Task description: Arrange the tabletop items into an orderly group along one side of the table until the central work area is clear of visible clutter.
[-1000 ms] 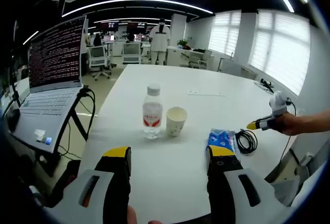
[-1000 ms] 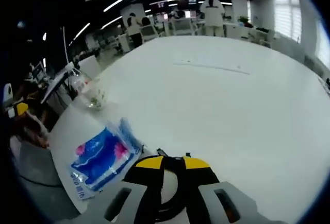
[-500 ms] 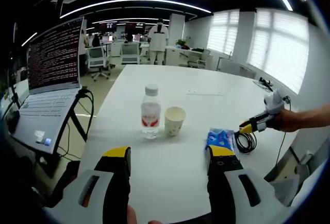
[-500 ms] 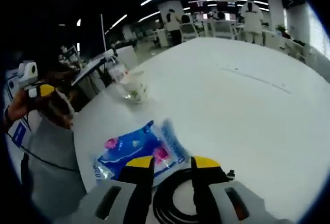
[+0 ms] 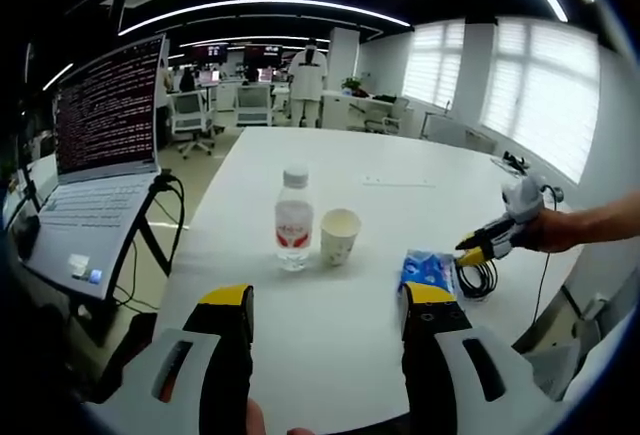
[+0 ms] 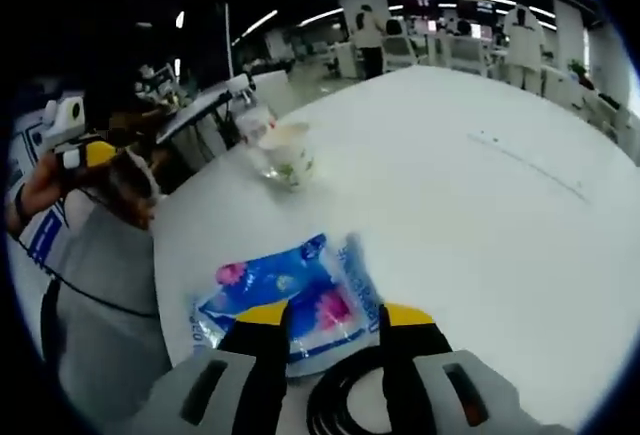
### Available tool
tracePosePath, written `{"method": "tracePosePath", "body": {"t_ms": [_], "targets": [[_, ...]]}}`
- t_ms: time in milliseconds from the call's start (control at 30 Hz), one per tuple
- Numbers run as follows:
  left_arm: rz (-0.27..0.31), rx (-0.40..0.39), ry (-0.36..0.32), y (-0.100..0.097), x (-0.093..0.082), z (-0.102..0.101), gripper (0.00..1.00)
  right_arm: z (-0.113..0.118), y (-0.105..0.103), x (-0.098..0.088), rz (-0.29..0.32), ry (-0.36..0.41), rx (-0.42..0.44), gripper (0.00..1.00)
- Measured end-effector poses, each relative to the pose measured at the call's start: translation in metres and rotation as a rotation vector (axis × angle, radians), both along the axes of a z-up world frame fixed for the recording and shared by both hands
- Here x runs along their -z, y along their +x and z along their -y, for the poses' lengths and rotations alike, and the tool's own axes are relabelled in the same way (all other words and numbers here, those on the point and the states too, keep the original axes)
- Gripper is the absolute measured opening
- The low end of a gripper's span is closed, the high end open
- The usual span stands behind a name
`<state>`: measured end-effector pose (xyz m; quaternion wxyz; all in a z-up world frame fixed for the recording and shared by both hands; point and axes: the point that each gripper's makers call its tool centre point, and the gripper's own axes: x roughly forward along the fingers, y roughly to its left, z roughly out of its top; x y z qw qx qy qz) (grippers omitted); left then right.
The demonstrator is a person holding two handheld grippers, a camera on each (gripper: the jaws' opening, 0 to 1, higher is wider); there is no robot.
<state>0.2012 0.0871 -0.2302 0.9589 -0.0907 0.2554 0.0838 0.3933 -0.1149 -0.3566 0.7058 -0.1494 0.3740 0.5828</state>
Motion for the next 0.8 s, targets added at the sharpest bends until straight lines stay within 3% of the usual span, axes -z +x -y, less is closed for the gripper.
{"method": "tracePosePath", "body": {"t_ms": [267,533,700,800], "targets": [[-0.003,0.003,0.004,-0.003,0.000,0.000,0.60,-0.007,0.001,0.010,-0.012,-0.062,-0.060,0.31],[-0.007,-0.011,0.005,-0.010,0.002,-0.003,0.60,-0.017,0.003,0.004,-0.021,-0.046,-0.067,0.31],[-0.007,-0.022,0.004,-0.011,0.003,-0.005,0.59,-0.022,0.002,0.011,-0.017,-0.077,-0.108,0.30],[-0.005,-0.022,0.001,-0.011,0.002,-0.004,0.60,-0.020,0.000,0.013,-0.003,-0.117,-0.091,0.27]]}}
